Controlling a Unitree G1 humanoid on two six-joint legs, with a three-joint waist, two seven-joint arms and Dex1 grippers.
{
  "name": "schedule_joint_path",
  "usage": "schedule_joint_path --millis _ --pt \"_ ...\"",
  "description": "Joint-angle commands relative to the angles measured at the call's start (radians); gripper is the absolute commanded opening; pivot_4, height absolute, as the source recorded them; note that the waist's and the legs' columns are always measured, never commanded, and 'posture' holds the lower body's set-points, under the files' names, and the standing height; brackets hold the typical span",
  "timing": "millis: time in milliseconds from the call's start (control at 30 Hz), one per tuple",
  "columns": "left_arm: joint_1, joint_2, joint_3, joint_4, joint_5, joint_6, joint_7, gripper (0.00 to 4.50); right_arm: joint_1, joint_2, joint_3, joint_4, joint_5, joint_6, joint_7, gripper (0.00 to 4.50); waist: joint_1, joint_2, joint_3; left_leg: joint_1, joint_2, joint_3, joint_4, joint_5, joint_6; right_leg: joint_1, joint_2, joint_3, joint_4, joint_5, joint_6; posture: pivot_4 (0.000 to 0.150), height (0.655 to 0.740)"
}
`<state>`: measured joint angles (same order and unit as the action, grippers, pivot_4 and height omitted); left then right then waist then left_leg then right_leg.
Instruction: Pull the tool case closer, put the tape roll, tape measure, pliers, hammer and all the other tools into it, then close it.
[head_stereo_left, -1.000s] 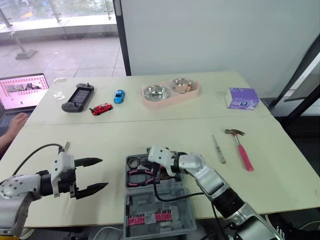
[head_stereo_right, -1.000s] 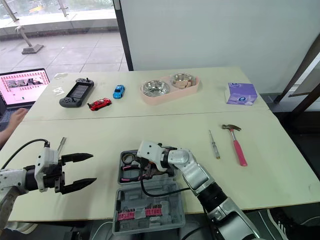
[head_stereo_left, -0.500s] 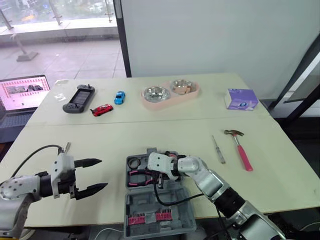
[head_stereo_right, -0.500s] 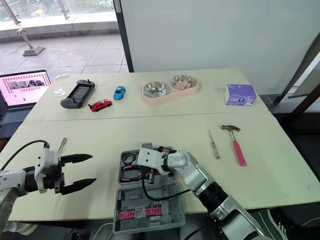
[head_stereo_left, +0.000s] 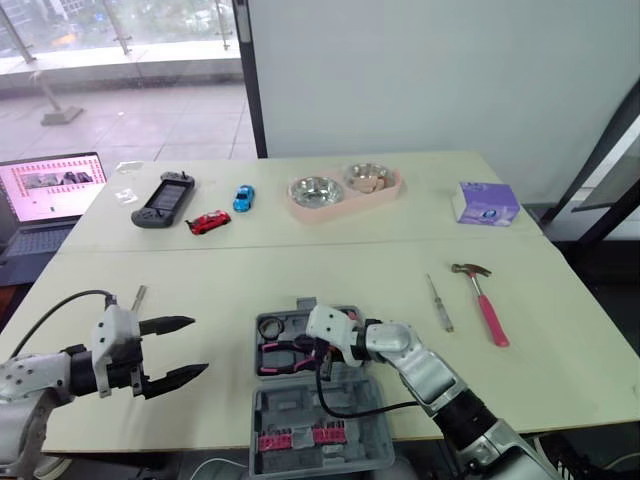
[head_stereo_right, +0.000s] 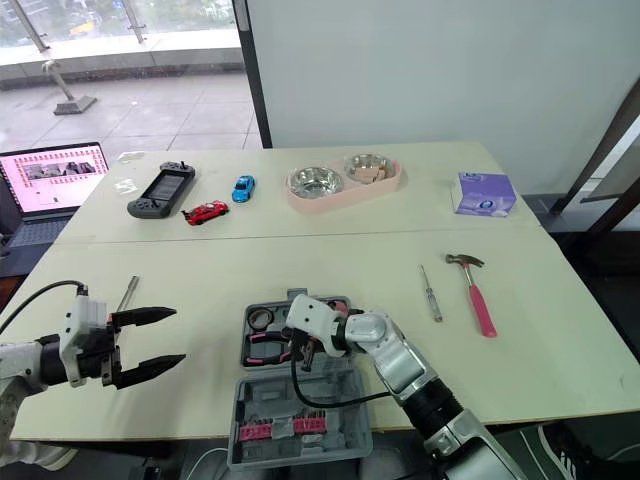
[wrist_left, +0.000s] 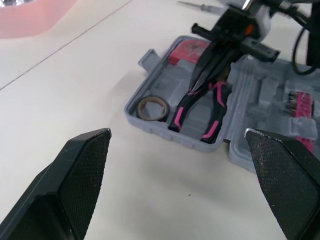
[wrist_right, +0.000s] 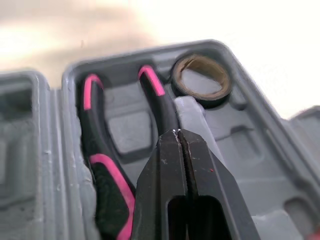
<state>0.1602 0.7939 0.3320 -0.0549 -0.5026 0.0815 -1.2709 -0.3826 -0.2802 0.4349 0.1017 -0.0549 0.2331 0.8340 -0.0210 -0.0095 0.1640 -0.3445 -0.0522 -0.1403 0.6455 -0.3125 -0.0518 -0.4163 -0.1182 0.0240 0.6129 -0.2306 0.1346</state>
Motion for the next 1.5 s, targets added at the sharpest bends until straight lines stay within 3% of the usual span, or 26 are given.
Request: schedule_joint_path --millis 33,200,333,633,967,1500 --pt "0.045 0.022 0.057 0.014 -0.012 -0.014 -0.015 4.5 -0.001 -0.074 -0.15 -0.222 0.147 0.045 0.065 0.05 0.0 0.001 0.001 -0.005 0.0 0.0 0.001 0.0 0.0 -0.005 0.0 0.0 0.001 0.0 0.0 0.15 0.736" --pt "0.085 0.018 0.023 0.003 0.036 -0.053 -0.008 4.5 0.075 -0.291 -0.264 -0.394 0.299 0.225 0.202 0.05 0.01 -0.001 0.004 -0.013 0.0 -0.001 0.0 0.0 0.0 -0.012 0.0 -0.002 0.0 0.001 -0.001 0.15 0.736" --pt "0.063 -0.011 -0.072 -0.049 0.083 -0.039 0.032 4.5 0.114 -0.467 -0.24 -0.39 0.269 0.272 0.282 0.05 0.011 0.0 0.012 -0.014 -0.001 0.0 0.001 0.0 0.0 -0.01 -0.002 -0.002 -0.003 0.0 -0.002 0.15 0.736" --pt "0.019 -0.049 -0.311 -0.065 0.267 0.008 0.157 0.14 0.087 -0.599 -0.065 -0.325 0.07 0.292 0.286 0.0 0.008 -0.002 0.014 -0.012 0.001 0.003 0.003 0.0 0.0 -0.01 -0.001 -0.001 -0.001 0.001 -0.002 0.15 0.736" --pt "-0.104 -0.142 -0.497 -0.03 0.443 0.105 0.326 0.06 0.033 -0.529 0.068 -0.346 -0.048 0.354 0.263 0.0 0.008 -0.004 0.014 -0.011 0.001 0.002 0.003 0.0 -0.001 -0.01 -0.001 -0.001 0.0 0.002 -0.002 0.15 0.736" --pt "-0.198 -0.177 -0.552 0.026 0.491 0.157 0.375 0.06 -0.07 -0.368 0.149 -0.405 -0.104 0.509 0.254 0.0 0.008 0.0 0.008 -0.008 0.0 0.001 0.004 0.002 -0.003 -0.007 -0.001 -0.001 0.001 0.004 -0.002 0.15 0.736"
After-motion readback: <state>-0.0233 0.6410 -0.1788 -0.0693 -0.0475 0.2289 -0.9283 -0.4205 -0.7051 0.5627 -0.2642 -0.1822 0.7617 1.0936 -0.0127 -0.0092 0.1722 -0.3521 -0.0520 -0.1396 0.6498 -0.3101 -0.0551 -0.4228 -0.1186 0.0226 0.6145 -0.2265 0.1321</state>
